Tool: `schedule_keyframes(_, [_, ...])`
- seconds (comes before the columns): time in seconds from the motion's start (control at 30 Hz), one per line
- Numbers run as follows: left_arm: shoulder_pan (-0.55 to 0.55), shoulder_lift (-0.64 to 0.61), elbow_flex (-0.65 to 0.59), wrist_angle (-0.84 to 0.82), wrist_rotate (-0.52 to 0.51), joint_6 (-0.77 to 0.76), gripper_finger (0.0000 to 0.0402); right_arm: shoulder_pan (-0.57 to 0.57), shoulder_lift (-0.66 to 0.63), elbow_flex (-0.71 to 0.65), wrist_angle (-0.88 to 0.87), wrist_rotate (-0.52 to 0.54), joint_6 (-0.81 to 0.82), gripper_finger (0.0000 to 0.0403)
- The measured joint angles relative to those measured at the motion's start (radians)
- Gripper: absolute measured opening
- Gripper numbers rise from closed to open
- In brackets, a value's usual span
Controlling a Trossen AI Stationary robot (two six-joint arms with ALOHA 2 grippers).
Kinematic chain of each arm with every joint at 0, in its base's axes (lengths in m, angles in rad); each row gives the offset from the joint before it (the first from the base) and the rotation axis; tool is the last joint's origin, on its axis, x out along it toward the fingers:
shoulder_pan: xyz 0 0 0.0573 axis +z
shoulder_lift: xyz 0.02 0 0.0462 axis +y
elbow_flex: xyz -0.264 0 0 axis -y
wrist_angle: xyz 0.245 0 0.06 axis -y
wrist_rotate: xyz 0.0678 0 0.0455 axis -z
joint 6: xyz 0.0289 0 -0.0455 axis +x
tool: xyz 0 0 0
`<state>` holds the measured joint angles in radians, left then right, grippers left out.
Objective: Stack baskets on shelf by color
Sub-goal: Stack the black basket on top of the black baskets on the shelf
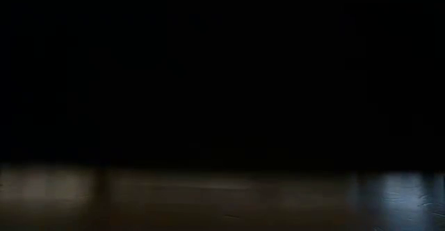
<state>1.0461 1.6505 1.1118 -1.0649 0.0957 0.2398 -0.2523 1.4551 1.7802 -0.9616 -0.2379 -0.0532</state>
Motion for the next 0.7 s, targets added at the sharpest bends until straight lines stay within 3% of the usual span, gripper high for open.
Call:
schedule_keyframes(0.17, [0.000,0.000,0.000,0.000,0.000,0.013,0.0077,0.000,0.000,0.000,0.000,0.000,0.000,0.0088])
schedule_keyframes(0.43, [0.001,0.000,0.000,0.003,-0.012,0.169,0.0077,0.000,0.000,0.000,0.000,0.000,-0.004,0.0088])
schedule_keyframes(0.6, [-0.006,0.000,0.000,0.005,-0.115,0.239,0.0077,0.000,0.000,0.000,0.000,0.000,-0.005,0.0088])
schedule_keyframes(0.7, [-0.006,0.000,0.000,0.000,-0.112,0.237,0.0077,0.000,0.000,0.000,0.000,0.000,-0.005,0.0088])
